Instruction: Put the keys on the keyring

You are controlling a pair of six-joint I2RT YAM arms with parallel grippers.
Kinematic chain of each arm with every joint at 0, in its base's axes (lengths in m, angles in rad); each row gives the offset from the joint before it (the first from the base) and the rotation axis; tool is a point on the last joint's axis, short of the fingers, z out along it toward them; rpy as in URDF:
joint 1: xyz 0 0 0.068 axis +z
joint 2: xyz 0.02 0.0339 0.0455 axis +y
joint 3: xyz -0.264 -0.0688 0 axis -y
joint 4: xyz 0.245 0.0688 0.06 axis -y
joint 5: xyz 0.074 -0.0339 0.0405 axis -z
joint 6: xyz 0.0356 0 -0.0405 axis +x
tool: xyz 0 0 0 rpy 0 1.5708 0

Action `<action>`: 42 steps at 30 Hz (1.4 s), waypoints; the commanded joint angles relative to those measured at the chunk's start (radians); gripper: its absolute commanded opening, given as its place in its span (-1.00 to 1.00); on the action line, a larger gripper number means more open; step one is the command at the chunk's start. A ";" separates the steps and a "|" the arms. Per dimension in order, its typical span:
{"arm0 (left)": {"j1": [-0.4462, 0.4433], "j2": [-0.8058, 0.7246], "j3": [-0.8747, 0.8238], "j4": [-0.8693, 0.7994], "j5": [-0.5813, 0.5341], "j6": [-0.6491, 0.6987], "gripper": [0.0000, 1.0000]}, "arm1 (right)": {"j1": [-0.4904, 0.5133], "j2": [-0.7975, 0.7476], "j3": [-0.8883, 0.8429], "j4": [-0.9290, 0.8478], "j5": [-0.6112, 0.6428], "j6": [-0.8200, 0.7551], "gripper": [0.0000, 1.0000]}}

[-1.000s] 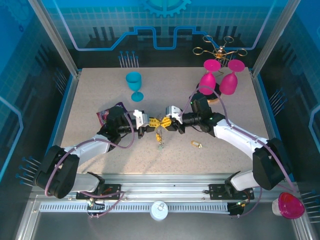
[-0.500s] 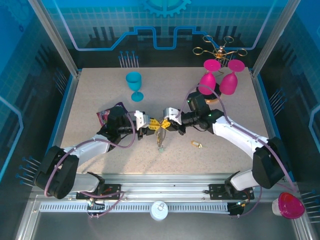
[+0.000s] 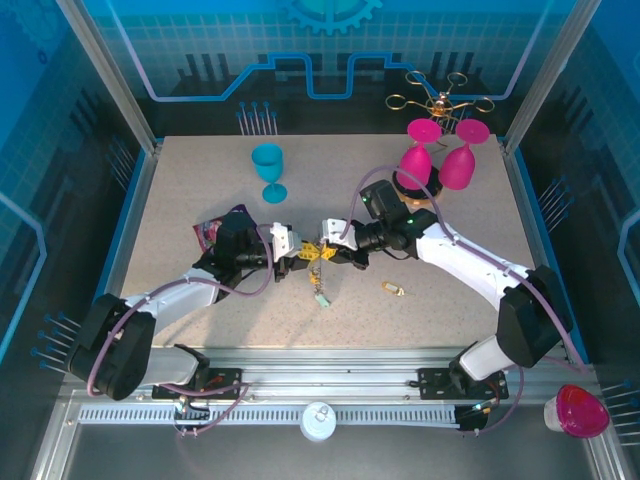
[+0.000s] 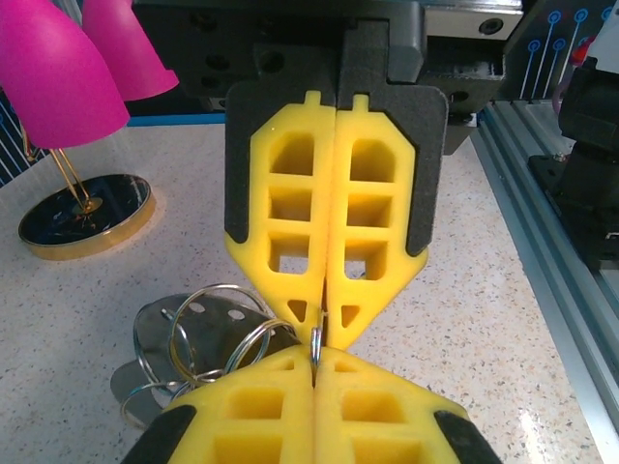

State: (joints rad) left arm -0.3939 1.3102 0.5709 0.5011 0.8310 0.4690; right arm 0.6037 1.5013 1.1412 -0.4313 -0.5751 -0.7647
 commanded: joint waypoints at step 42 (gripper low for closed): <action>-0.171 -0.135 -0.092 0.047 -0.449 0.454 -1.00 | -0.113 -0.037 -0.239 -0.374 0.702 1.330 -0.18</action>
State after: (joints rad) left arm -0.5606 1.1660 0.4534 0.5209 0.3771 0.9516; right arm 0.4839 1.4300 0.8631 -0.6144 0.1028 0.5217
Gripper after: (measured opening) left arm 0.049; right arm 0.409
